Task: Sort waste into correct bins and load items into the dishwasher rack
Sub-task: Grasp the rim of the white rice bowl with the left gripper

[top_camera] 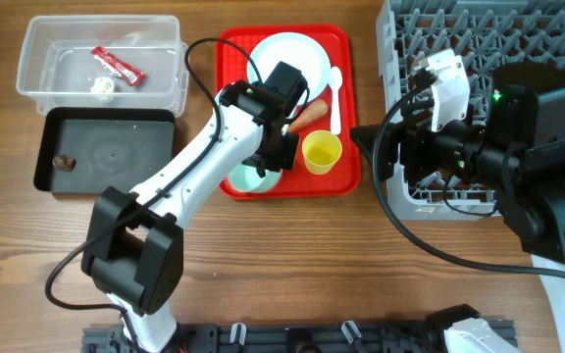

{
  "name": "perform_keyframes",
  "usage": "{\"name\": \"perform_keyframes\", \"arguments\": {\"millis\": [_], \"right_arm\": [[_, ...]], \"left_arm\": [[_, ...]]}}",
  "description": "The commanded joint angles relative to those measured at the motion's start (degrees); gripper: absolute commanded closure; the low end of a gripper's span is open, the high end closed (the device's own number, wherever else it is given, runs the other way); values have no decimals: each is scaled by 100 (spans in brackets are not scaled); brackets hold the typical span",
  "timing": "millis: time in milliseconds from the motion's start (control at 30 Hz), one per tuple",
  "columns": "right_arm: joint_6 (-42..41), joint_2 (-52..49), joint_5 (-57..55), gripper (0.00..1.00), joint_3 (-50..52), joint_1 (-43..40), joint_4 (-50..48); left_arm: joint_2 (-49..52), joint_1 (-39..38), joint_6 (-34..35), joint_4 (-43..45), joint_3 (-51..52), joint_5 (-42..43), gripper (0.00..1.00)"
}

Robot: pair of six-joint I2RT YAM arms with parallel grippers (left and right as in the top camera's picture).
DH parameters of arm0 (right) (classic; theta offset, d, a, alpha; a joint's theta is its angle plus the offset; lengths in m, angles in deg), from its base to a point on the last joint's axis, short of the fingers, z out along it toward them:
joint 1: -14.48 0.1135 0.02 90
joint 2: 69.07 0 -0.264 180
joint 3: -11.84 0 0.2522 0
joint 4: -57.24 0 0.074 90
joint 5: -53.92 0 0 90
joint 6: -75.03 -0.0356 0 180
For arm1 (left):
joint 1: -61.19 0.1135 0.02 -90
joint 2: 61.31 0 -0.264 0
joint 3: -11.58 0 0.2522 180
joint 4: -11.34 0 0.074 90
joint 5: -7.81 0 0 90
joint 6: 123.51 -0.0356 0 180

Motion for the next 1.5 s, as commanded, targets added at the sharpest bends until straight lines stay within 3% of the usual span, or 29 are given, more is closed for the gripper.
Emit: {"name": "perform_keyframes", "arguments": {"millis": [0, 267, 400, 500, 633, 800, 967, 1100, 1233, 1300, 1467], "right_arm": [[-39, -37, 92, 2, -109, 28, 9], [-39, -37, 92, 2, -109, 28, -2], [-39, -37, 92, 2, -109, 28, 0], [-37, -37, 92, 2, -109, 28, 4], [-39, -37, 92, 2, -109, 28, 2], [-44, -37, 92, 2, -109, 28, 2], [-138, -37, 90, 2, -109, 28, 0], [-131, -39, 90, 2, -109, 28, -15], [-146, -39, 90, 2, -109, 28, -50], [-142, -39, 90, 2, -109, 28, -48], [-144, -37, 90, 2, -109, 28, -79]], "left_arm": [[46, -2, 87, 55, 50, 122, 80], [42, 79, 87, 260, -26, 116, 59], [42, 297, 85, 442, -415, 111, 41], [42, 522, 39, 857, -564, 52, 21], [170, 866, 35, 1751, -562, 35, 18], [645, 953, -109, 2339, -562, 26, 21], [955, 918, -103, 2354, -562, -190, 33], [1154, 887, -83, 2371, -562, -188, 49], [1390, 798, -85, 2396, -562, -190, 55], [1493, 748, -85, 2437, -562, -214, 67], [1539, 695, -57, 2542, -562, -317, 83]]}}
